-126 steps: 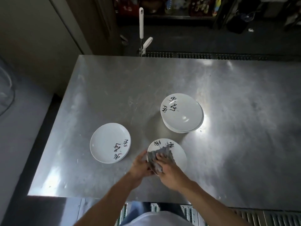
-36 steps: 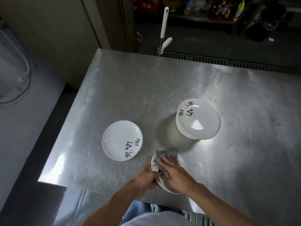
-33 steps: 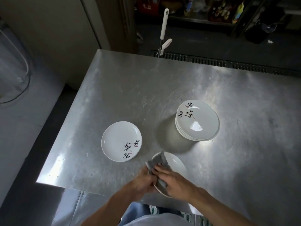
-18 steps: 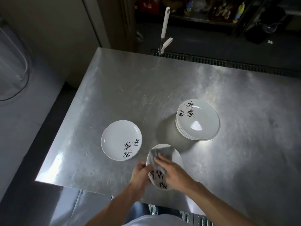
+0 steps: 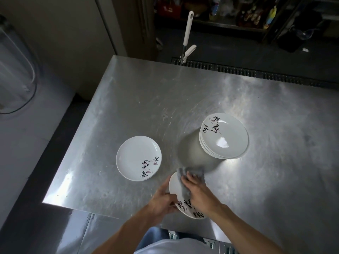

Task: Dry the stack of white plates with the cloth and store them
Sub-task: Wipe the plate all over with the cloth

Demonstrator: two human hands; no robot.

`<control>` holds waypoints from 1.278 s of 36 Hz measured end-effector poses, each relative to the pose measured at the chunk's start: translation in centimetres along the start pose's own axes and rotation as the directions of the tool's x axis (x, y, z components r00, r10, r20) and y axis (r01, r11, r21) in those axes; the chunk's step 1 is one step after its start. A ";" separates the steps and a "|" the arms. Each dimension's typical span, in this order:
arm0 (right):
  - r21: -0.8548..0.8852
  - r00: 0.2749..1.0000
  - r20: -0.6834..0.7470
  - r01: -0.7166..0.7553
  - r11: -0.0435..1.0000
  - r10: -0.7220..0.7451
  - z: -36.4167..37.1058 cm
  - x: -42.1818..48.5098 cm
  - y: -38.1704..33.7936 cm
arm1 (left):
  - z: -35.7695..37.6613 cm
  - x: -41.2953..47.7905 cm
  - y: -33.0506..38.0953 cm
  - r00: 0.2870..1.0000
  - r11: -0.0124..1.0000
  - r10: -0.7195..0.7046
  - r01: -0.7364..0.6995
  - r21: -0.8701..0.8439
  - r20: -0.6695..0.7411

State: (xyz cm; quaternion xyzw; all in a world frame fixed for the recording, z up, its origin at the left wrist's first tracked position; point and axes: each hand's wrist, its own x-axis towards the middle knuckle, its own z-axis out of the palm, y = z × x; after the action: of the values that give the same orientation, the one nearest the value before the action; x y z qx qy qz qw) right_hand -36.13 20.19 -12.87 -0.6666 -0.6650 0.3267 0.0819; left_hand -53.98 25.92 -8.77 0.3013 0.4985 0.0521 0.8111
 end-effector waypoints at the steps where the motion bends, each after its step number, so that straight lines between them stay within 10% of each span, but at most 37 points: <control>1: 0.012 0.998 0.022 0.051 0.999 -0.051 0.3 -0.1 -0.4 | 0.1 0.0 -0.1 1.000 1.000 -0.004 0.004 -0.008 -0.013; 9: 0.166 0.983 0.134 0.106 0.980 -0.129 1.1 -0.1 -0.5 | -0.1 0.3 -1.7 0.992 0.997 -0.073 0.070 -0.025 -0.099; 18: -0.059 0.954 0.010 -0.298 0.953 0.299 -0.7 1.8 -0.3 | 1.6 1.6 -0.3 0.953 0.973 0.030 -0.097 -0.209 -0.301; 25: 0.263 0.994 0.011 0.100 0.959 -0.107 1.5 -1.2 -2.0 | 0.2 1.3 -0.8 0.985 0.996 -0.039 0.024 -0.090 -0.167; 30: 0.008 0.983 -0.007 -0.185 0.983 0.185 1.0 0.2 0.4 | -0.4 0.9 -1.3 0.996 0.998 -0.062 0.060 -0.032 -0.061; 34: 0.116 0.989 0.052 0.134 0.984 -0.141 1.9 -0.3 -0.8 | -0.1 0.7 -0.6 0.999 0.999 -0.037 0.037 -0.001 -0.019; 38: 0.049 0.997 0.039 -0.068 0.996 0.066 1.1 -0.2 0.7 | -0.3 0.2 -0.1 0.997 0.996 -0.079 0.079 0.043 -0.006; 46: 0.118 0.982 0.159 0.083 0.990 -0.101 1.1 -0.5 -0.1 | -0.5 -0.4 0.4 0.995 0.991 -0.097 0.095 0.090 0.017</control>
State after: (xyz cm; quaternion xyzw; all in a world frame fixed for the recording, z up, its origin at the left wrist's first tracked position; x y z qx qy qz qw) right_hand -36.76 19.35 -13.46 -0.6003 -0.6805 0.4127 0.0787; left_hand -54.49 26.24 -8.40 0.3133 0.5057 -0.0125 0.8037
